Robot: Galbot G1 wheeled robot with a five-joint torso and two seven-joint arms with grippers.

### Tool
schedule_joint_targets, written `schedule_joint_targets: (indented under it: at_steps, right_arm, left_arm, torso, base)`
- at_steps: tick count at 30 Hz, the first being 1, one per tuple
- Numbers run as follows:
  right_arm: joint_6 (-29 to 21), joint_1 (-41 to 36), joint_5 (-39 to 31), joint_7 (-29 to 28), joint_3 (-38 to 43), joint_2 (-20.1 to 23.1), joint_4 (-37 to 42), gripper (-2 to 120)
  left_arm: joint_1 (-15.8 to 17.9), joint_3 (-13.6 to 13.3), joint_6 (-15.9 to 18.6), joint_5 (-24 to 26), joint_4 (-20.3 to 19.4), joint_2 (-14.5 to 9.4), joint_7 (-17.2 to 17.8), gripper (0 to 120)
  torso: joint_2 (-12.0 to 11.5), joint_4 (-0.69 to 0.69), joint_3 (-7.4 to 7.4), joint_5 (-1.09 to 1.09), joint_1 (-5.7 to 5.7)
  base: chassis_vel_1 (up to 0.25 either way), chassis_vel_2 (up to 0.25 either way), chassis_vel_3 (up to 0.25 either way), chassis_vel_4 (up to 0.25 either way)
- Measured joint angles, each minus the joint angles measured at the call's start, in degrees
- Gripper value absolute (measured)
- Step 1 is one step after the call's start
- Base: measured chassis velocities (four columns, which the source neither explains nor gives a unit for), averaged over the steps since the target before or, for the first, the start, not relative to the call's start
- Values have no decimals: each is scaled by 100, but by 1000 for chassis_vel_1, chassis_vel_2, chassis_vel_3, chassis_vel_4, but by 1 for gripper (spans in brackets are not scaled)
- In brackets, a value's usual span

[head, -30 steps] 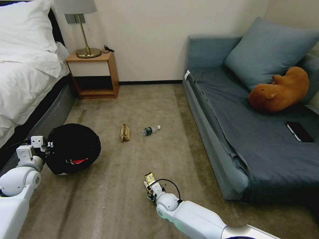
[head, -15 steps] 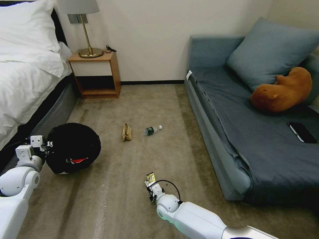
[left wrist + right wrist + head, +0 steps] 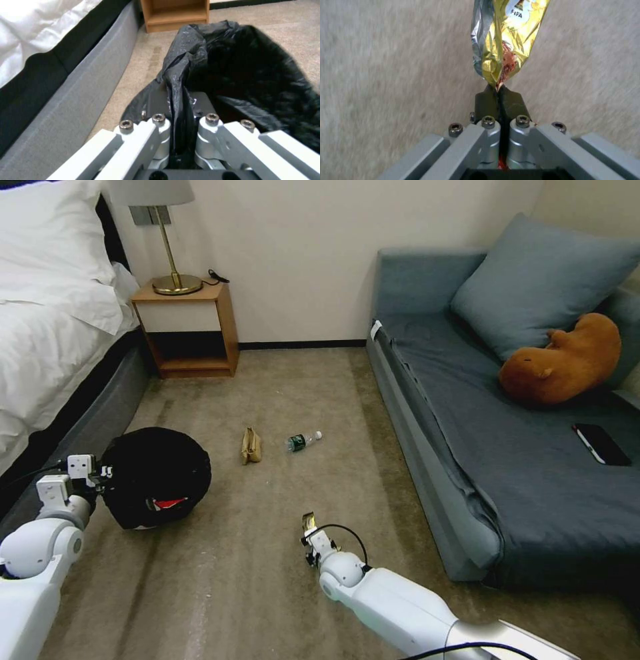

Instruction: Pick up the trash bin, then pick up the garbage on the floor and place it into the trash bin.

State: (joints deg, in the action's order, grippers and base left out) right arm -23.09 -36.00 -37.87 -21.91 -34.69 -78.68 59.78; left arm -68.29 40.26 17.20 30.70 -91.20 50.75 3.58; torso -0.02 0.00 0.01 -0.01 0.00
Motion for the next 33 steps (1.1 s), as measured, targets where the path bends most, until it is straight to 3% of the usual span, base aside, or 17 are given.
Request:
schedule_joint_targets:
  at_steps: [14,26,33]
  right_arm:
    - [91,500,-198,226,61,54,946,0]
    - [325,1505,-1383,502,-174,-167,1764,0]
    - [586,2266,-1817,578,-569,-550,1702,0]
  left_arm:
    - [-36,-108,-59,-64,-82,152,-61,5]
    - [-58,-203,-62,-86,-272,308,-119,5]
    - [-134,-360,20,-234,-771,599,-114,5]
  torso:
    - [1,0,-1,1,0]
    - [2,0,-1,1,0]
    - [2,-1,-1,0,0]
  base:
    - [0,0,0,0]
    - [0,0,0,0]
    - [0,0,0,0]
